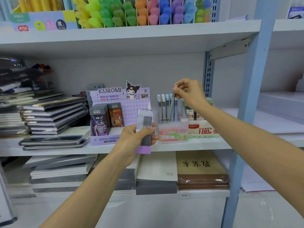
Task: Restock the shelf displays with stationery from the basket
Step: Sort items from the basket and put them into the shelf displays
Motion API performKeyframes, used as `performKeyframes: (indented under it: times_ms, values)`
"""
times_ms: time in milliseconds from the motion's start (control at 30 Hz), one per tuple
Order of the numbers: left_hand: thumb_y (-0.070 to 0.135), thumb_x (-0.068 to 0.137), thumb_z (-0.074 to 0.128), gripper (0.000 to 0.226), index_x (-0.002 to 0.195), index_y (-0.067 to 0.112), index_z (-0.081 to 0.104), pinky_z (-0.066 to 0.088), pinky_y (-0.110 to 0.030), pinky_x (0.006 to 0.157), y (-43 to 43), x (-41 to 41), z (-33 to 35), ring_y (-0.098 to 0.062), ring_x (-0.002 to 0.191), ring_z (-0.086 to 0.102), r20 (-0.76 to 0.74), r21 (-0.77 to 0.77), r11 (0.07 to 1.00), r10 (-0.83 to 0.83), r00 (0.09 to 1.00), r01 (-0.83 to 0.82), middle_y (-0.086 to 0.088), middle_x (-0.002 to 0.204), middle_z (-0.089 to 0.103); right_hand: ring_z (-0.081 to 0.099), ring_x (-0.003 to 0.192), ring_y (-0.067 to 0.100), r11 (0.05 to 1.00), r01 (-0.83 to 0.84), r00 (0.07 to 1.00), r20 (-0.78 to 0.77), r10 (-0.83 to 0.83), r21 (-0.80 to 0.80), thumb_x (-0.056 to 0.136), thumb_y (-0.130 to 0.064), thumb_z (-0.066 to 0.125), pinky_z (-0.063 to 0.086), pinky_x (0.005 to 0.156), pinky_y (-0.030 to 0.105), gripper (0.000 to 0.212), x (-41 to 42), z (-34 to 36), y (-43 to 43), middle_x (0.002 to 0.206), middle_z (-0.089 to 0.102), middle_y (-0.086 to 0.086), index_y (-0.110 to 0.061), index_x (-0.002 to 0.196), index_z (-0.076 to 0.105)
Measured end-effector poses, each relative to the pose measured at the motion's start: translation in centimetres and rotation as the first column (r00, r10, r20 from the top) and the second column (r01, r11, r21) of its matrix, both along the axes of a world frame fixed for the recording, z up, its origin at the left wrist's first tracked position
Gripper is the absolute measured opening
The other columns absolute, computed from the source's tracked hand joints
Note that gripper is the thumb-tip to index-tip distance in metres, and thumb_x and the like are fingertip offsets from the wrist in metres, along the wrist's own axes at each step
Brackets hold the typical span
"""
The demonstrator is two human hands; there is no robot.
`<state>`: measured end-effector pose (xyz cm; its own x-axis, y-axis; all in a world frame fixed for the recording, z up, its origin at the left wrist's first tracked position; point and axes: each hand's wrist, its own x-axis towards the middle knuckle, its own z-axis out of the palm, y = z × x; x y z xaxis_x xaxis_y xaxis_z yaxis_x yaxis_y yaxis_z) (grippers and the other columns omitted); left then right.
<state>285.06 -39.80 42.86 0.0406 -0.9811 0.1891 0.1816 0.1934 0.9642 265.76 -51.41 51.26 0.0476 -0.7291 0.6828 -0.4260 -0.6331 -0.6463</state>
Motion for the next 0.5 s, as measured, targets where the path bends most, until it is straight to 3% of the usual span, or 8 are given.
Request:
performKeyframes:
  times_ms: [267,500]
  values:
    - [0.007,0.084,0.07,0.017,0.101,0.005,0.071,0.058,-0.025,0.064,-0.3,0.3,-0.3,-0.022,0.073,0.073,0.003,-0.012,1.0,-0.008,1.0,0.008,-0.017,0.085,0.075,0.071,0.077,0.022,0.998,-0.065,0.992,-0.106,0.066,0.013,0.089,-0.009,0.066,0.059,0.073,0.025,0.01,-0.7,0.0,-0.1,0.083,0.069,0.011,-0.003,0.097,0.066]
    - [0.007,0.083,0.071,0.018,0.101,0.003,0.069,0.058,-0.025,0.063,-0.2,0.2,-0.3,-0.021,0.073,0.073,-0.007,-0.018,1.0,-0.02,1.0,0.02,-0.014,0.083,0.075,0.07,0.074,0.022,0.995,-0.098,0.992,-0.072,0.1,0.024,0.086,-0.012,0.071,0.058,0.072,0.029,0.02,0.6,-0.6,-0.5,0.083,0.071,0.014,-0.007,0.104,0.064]
